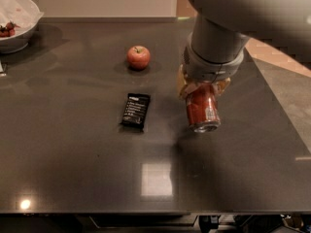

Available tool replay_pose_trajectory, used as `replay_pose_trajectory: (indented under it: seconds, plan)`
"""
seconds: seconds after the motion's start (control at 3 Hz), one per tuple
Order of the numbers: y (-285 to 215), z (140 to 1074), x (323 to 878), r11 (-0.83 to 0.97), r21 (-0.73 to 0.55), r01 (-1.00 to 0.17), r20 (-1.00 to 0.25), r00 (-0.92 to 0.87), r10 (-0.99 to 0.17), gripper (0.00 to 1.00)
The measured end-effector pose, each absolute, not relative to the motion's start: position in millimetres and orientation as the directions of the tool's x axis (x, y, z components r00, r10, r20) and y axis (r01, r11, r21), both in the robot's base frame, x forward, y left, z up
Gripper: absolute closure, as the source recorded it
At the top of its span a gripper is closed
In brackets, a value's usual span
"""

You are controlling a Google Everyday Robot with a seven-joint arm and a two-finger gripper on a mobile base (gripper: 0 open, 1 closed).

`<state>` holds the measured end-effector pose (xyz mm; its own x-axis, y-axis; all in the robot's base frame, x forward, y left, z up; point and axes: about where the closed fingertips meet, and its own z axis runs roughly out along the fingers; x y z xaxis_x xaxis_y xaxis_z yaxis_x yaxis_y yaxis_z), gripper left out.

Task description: Place coke can upright

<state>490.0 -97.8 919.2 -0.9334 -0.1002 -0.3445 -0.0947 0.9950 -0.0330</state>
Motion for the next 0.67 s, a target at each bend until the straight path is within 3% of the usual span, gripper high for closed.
replay_pose_trajectory:
  seconds: [0.67]
  plan:
    - [-106.1,929.5,498.6,0.948,0.029,-0.316,-0.551,-0.797,-0.248,1.00]
